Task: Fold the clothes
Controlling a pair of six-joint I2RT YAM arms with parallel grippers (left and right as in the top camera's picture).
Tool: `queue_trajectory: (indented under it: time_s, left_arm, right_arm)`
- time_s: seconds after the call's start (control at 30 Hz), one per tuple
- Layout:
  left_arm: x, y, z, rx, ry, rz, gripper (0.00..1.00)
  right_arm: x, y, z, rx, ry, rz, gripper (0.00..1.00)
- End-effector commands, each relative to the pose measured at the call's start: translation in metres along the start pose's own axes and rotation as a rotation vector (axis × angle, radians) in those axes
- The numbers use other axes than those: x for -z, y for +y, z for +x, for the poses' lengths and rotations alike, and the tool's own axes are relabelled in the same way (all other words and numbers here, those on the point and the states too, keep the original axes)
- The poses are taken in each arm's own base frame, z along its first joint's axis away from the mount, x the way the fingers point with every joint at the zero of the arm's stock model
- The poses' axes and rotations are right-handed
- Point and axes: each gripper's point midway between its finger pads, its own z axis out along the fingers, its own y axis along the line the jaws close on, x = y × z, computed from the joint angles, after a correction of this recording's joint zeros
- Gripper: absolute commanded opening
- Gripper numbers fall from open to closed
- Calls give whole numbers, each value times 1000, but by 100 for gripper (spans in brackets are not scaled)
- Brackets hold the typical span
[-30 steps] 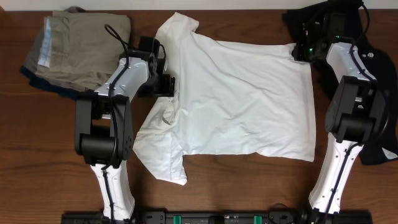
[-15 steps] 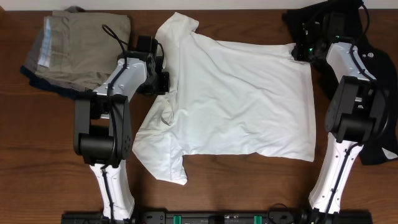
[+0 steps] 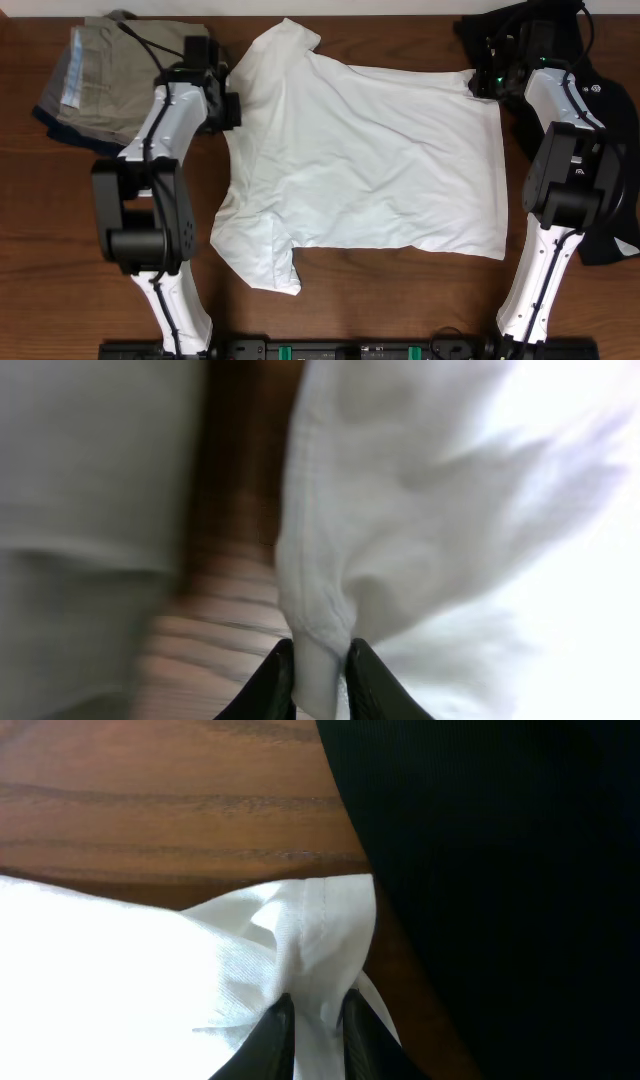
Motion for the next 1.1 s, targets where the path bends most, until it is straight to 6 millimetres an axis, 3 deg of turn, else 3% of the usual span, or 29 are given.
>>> queue_trajectory:
  time_s: [0.0, 0.13, 0.17, 0.2, 0.3, 0.33, 0.47, 0.53, 0.67, 0.87, 1.07]
  left_arm:
    - [18, 18, -22, -30, -80, -74, 20]
    - [20, 33, -37, -24, -141, -139, 21]
    - [22, 38, -42, -17, -161, -158, 27]
    - [23, 42, -46, -10, -178, -176, 38]
    - [25, 52, -51, 9, -198, -196, 97]
    - [26, 55, -52, 22, -200, -196, 98]
    - [42, 62, -48, 72, -189, -190, 98]
    - [61, 60, -45, 94, -192, -171, 98]
    - [108, 41, -31, 83, -187, -52, 98]
    - [176, 26, 15, 96, -130, 47, 98]
    - [202, 24, 67, 162, 2, 42, 98]
  right_arm:
    - [-5, -10, 14, -7, 40, 29, 16]
    - [-5, -10, 14, -8, 42, 28, 17]
    - [-5, -10, 14, -8, 43, 28, 17]
    - [-5, -10, 15, -8, 45, 28, 16]
    - [-5, -9, 17, -11, 52, 23, 9]
    - [-4, -6, 16, -10, 50, 7, 10]
    - [18, 6, 4, -2, 25, -17, 34]
    - [44, 17, -10, 11, -9, -20, 46]
    - [109, 41, -19, -20, -19, -23, 54]
    - [207, 79, 13, -92, 64, -22, 56]
    - [263, 108, 62, -84, 180, 29, 58]
